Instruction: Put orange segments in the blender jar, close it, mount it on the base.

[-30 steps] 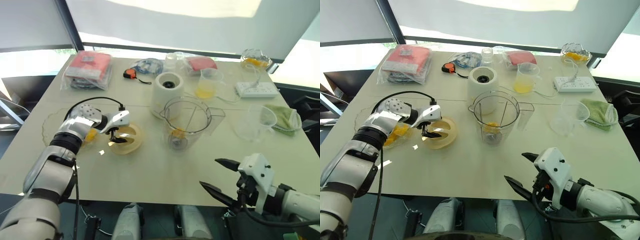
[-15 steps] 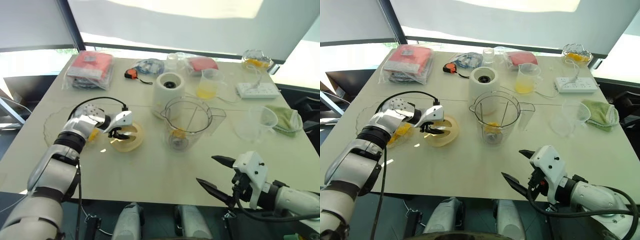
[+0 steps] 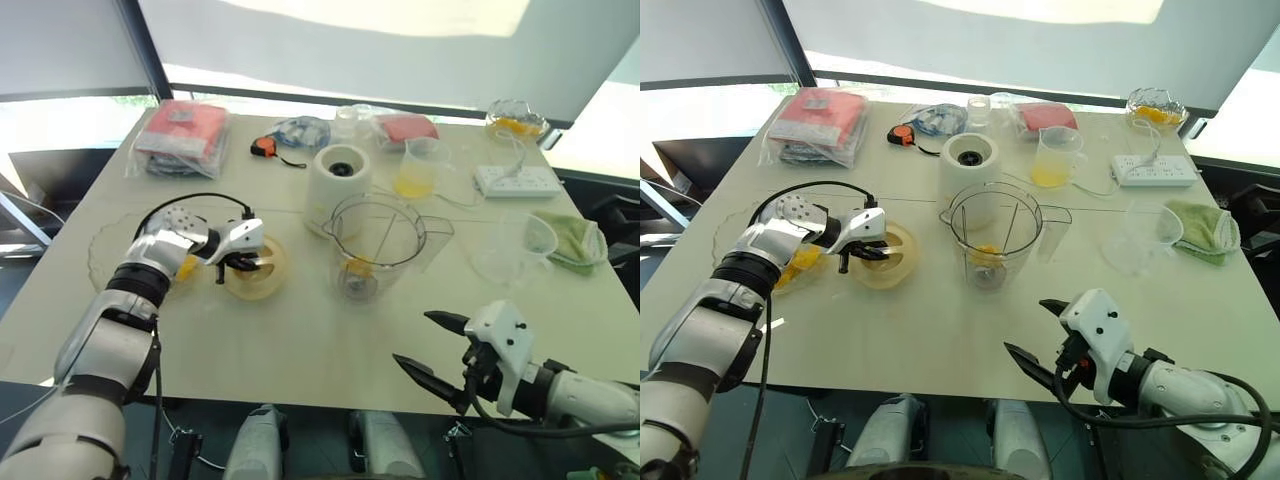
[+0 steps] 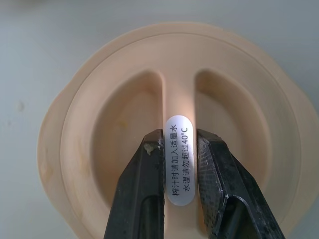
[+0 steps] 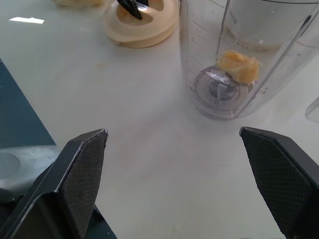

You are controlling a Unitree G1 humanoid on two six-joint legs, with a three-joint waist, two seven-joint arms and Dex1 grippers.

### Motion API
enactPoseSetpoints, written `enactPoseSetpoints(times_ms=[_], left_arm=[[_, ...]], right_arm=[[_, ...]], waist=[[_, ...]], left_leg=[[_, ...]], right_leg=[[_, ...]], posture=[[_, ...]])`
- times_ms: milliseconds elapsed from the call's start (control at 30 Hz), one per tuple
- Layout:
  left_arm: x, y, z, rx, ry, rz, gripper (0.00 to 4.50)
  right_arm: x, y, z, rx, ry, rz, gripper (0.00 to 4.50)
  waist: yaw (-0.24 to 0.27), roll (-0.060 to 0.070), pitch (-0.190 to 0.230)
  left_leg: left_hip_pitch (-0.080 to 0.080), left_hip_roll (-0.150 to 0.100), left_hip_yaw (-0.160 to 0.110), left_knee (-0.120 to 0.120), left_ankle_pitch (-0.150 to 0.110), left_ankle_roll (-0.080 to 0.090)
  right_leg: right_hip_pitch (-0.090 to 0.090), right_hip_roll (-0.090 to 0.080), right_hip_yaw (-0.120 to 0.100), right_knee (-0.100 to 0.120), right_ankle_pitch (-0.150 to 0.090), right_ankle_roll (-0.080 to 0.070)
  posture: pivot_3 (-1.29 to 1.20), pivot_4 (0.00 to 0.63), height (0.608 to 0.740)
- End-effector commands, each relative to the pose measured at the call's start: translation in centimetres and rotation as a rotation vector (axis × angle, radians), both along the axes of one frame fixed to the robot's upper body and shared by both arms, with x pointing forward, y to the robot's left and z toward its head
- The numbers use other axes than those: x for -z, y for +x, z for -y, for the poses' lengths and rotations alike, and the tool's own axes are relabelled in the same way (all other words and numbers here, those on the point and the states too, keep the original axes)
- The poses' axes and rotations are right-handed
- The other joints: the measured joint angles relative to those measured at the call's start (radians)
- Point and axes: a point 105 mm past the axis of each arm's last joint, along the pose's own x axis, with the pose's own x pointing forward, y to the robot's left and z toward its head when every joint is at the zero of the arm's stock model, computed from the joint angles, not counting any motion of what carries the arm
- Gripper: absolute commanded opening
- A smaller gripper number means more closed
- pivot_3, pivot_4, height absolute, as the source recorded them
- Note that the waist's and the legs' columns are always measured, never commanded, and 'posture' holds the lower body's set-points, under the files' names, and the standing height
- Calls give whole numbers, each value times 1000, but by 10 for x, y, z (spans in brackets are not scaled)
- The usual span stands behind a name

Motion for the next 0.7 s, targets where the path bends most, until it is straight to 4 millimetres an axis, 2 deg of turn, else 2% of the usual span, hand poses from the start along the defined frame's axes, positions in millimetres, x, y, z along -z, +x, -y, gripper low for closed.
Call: enactPoseSetpoints(times_ms=[33,100,167,300,433,500,567,700], left_arm=[[-45,1,15,64,-108,78,789],[-73,1,24,106,-147,122,789],[-113,-1,34,150,-211,170,789],[-193,0,42,205,-238,267,789],[-259,-11,68,323,-293,305,789],[-278,-20,86,388,-332,284,789],[-285,-26,110,422,-352,216,789],[-263,-29,144,452,-264,94,789]], right_arm=[[-3,2,-1,-7,4,18,4500],[-2,4,0,-4,5,16,4500],[0,5,3,12,11,7,4500],[6,6,16,71,20,-17,4500],[7,11,32,121,14,-11,4500],[9,13,35,127,10,-7,4500],[9,18,37,141,13,6,4500],[5,28,41,191,33,60,4500]], waist=[[0,0,0],[1,-1,0],[2,-1,1],[2,-4,2],[0,-2,1],[1,-1,1],[2,-2,1],[1,-1,1]], left_leg=[[0,0,0,0,0,0],[0,0,0,0,0,0],[-1,0,0,0,0,0],[-4,0,-3,3,0,0],[-9,0,-3,12,-6,10],[-11,0,-3,14,-7,11],[-11,0,-3,15,-7,11],[-13,-1,-5,15,-7,11]], right_leg=[[0,0,0,0,0,0],[0,0,0,0,0,0],[0,0,0,-1,0,0],[-1,2,-1,-1,0,0],[-2,3,-2,-1,-1,1],[-1,3,-1,-2,-1,1],[-1,3,-1,-3,-1,1],[-2,3,0,-3,-1,1]], posture=[[0,150,740],[0,150,740],[0,150,740],[0,150,740],[0,150,740],[0,150,740],[0,150,740],[0,150,740]])
